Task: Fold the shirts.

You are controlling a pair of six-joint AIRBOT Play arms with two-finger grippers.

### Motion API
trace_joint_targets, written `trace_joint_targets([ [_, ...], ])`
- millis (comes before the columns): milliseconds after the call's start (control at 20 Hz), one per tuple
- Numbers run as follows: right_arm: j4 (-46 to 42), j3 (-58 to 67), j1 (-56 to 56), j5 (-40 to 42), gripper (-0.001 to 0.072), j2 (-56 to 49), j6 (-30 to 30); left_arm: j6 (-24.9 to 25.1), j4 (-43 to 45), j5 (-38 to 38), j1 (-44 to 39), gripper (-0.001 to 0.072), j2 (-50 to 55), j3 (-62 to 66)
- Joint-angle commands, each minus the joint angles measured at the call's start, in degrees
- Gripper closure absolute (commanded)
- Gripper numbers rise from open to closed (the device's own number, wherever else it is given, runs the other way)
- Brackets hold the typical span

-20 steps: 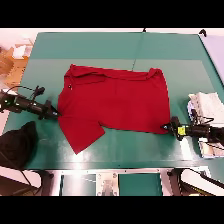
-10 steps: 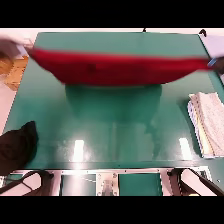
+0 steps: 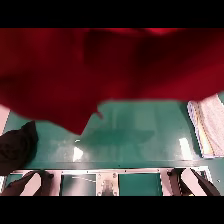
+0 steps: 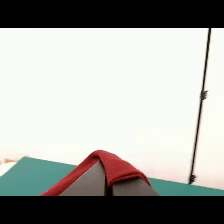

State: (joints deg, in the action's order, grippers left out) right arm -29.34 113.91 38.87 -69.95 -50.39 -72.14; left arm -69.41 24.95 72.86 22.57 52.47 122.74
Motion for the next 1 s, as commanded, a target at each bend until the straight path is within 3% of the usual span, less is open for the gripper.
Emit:
trace_joint_targets([
  [0, -4.28, -0.33, 0.72, -0.85, 0.0701, 0.96, -1.64, -4.7, 2.25, 2.99, 0.04, 0.0674, -1.31, -5.29],
  [150, -3.74, -11.74, -1.01, -0.72, 0.0701, -0.35, -1.79, -2.95, 2.23, 3.87, 0.02, 0.0674, -0.87, -18.93],
  [250, -3.76, -22.97, -5.97, 1.25, 0.0701, -2.71, -0.04, 0.85, 1.11, 3.02, -0.04, 0.0674, 1.33, -28.15],
  [500, -3.91, -48.15, -18.32, 20.39, 0.0701, -15.69, 5.46, 13.38, -2.25, -3.61, -3.74, 0.0674, 18.14, -43.52],
  [700, -1.81, -48.87, -19.87, 26.32, 0.0701, -33.44, 5.81, 15.26, -2.12, -10.97, -10.01, 0.0674, 39.69, -41.51],
  [950, 4.15, -37.68, -19.87, 25.59, 0.0701, -49.77, 6.36, 11.19, -2.91, -13.92, -9.9, 0.0674, 55.82, -30.14],
])
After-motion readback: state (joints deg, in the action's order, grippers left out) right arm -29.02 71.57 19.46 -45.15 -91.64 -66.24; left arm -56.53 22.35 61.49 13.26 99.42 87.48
